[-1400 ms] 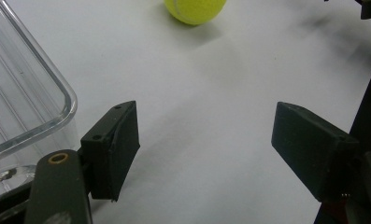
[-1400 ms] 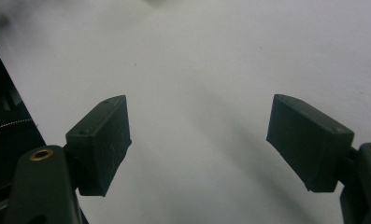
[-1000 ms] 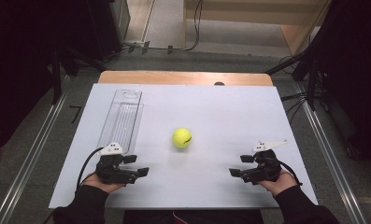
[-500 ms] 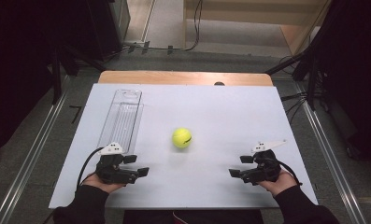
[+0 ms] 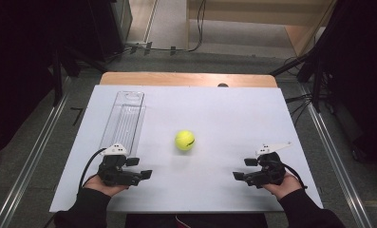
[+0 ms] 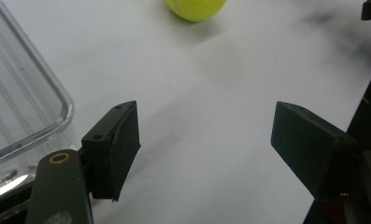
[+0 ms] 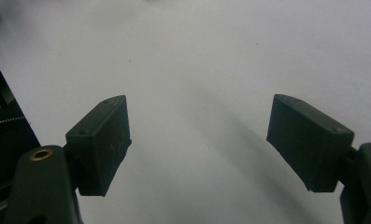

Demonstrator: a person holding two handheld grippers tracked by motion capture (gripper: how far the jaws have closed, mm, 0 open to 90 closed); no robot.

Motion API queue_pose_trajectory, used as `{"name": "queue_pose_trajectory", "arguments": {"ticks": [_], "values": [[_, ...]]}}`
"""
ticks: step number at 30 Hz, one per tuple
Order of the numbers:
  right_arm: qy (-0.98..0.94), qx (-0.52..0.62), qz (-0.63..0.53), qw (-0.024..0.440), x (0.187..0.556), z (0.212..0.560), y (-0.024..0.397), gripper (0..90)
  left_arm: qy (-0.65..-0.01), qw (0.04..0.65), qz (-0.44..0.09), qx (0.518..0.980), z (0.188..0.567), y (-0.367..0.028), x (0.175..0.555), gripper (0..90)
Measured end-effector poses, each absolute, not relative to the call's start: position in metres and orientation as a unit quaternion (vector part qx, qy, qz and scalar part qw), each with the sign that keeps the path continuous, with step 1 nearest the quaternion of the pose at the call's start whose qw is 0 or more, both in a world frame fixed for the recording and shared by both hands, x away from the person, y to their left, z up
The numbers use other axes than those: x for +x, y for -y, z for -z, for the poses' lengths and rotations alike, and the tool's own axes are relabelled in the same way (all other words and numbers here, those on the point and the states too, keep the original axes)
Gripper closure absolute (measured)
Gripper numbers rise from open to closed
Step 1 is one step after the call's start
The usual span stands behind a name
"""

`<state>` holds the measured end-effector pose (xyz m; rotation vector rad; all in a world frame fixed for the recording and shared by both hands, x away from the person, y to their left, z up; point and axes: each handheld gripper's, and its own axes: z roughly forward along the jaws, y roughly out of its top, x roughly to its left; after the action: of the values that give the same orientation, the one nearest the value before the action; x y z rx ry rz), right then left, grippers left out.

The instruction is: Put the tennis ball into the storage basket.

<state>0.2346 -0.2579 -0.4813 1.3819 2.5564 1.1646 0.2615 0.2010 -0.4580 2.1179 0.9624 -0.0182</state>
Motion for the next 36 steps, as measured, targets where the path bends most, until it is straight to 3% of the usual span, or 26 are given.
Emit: {"name": "queue_pose_trajectory", "arguments": {"ticks": [26, 27, 28, 30, 32, 36], "values": [[-0.819, 0.437, -0.370, 0.006, 0.235, 0.482, 0.257, 19.4, -0.364, 0.403, 0.001, 0.840, 0.448, -0.174, 0.265, 21.3], [-0.819, 0.437, -0.370, 0.006, 0.235, 0.482, 0.257, 19.4, -0.357, 0.407, 0.001, 0.841, 0.448, -0.173, 0.265, 20.1], [-0.820, 0.437, -0.370, 0.006, 0.235, 0.482, 0.257, 19.4, -0.355, 0.414, 0.006, 0.838, 0.448, -0.172, 0.265, 12.3], [-0.820, 0.437, -0.370, 0.005, 0.235, 0.482, 0.257, 19.4, -0.352, 0.420, 0.015, 0.836, 0.449, -0.171, 0.267, 9.9], [-0.820, 0.437, -0.370, 0.005, 0.235, 0.482, 0.257, 19.4, -0.352, 0.420, 0.021, 0.836, 0.450, -0.168, 0.268, 0.0], [-0.820, 0.437, -0.370, 0.005, 0.235, 0.482, 0.257, 19.4, -0.355, 0.422, 0.023, 0.834, 0.450, -0.164, 0.268, 0.0]]}}
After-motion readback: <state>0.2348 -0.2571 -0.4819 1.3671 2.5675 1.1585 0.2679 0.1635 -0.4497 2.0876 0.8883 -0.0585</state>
